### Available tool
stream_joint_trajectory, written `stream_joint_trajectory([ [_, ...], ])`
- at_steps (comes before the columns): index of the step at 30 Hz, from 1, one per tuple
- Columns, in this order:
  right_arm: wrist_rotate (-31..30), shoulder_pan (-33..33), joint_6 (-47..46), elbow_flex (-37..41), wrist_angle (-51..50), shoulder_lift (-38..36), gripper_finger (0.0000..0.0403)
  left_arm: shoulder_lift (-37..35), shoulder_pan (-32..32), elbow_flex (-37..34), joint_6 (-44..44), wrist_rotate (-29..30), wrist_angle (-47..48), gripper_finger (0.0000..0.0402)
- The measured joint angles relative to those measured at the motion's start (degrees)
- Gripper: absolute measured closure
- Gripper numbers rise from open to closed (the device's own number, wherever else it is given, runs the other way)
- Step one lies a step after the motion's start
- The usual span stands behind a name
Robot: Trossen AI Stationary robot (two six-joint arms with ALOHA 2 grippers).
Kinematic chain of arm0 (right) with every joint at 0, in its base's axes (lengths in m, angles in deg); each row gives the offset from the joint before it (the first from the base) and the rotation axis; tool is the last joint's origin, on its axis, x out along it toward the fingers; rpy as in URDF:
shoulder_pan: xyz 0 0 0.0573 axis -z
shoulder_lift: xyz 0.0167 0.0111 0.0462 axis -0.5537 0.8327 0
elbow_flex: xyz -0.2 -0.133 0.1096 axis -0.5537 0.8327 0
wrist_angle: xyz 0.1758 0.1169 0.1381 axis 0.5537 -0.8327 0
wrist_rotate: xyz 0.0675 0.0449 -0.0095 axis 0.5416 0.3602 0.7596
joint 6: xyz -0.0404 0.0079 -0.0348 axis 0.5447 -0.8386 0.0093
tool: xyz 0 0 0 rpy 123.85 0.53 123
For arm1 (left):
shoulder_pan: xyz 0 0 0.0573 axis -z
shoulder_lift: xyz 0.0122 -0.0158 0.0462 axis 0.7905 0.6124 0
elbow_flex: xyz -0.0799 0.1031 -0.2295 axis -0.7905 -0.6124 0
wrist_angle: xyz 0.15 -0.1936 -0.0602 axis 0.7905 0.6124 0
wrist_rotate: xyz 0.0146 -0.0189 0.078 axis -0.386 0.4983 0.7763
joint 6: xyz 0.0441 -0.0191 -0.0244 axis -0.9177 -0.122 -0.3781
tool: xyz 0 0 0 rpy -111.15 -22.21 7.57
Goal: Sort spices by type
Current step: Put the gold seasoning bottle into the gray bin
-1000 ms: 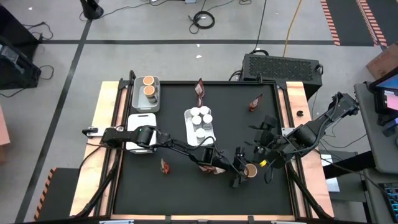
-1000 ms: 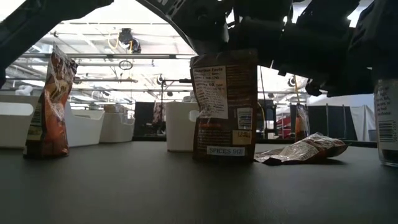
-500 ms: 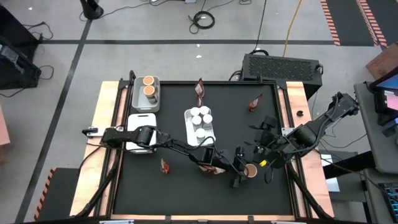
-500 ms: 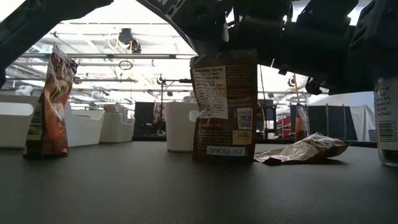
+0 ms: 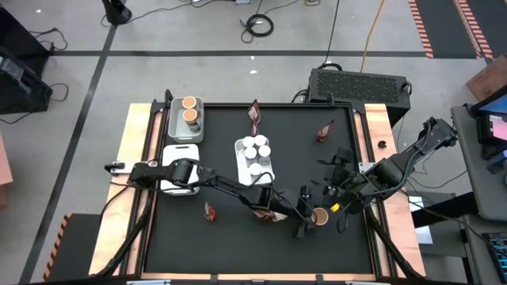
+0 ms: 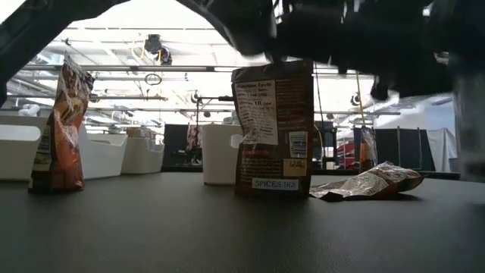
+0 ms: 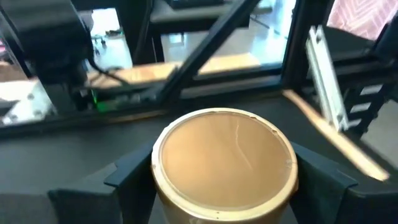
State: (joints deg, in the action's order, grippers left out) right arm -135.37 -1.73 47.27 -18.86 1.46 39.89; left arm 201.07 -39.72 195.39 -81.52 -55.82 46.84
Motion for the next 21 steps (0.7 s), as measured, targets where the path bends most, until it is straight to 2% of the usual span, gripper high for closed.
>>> stream_joint_trajectory([
  [4, 0.04, 0.00, -0.01, -0.02, -0.02, 0.00, 0.0138, -3.67, 0.04, 0.02, -0.20, -1.86, 3.47, 0.0118],
  [10, 0.04, 0.00, 0.06, -0.02, -0.28, 0.00, 0.0138, -9.26, 0.09, 0.02, -1.90, -6.96, 15.50, 0.0118],
  [17, 0.04, 0.00, 0.57, -0.02, -0.78, 0.00, 0.0138, -16.05, 0.29, 0.02, -4.97, -7.34, 30.89, 0.0118],
  [21, 0.00, 0.00, 0.63, -0.06, -1.24, -0.02, 0.0138, -21.45, 0.16, 0.02, -7.21, -3.41, 40.28, 0.0118],
])
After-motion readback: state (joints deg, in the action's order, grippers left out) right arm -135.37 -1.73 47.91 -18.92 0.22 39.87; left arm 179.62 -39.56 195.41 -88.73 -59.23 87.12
